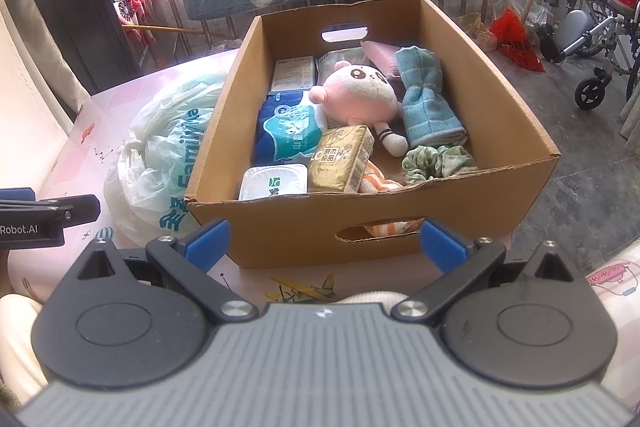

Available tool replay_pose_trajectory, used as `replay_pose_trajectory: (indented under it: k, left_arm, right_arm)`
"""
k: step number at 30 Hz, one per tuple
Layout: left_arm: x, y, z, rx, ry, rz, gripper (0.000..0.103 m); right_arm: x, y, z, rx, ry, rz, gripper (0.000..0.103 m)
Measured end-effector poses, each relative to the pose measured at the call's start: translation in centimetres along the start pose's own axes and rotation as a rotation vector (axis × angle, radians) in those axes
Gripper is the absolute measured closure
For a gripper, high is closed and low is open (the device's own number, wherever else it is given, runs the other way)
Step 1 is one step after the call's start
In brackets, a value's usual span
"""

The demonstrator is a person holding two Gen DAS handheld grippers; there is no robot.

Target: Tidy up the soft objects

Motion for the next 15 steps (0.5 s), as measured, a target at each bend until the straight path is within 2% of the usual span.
replay_pose_trajectory:
  k: [15]
  left_arm:
    - [-0.06, 0.05, -0.02, 0.001, 0.001, 0.000, 0.000]
  right_arm:
    - [-0.14, 0.10, -0.09, 0.000, 0.000, 0.002, 0.001]
Point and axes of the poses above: each gripper's, at about its wrist camera, not at the fingertips, and z roughly against the way its jaws point, x to its right, y to its top, the point moved 4 cm from there along -z, roughly the way its jaws point, and after that the axes turned 12 degrees about x, right-handed, at the moved point
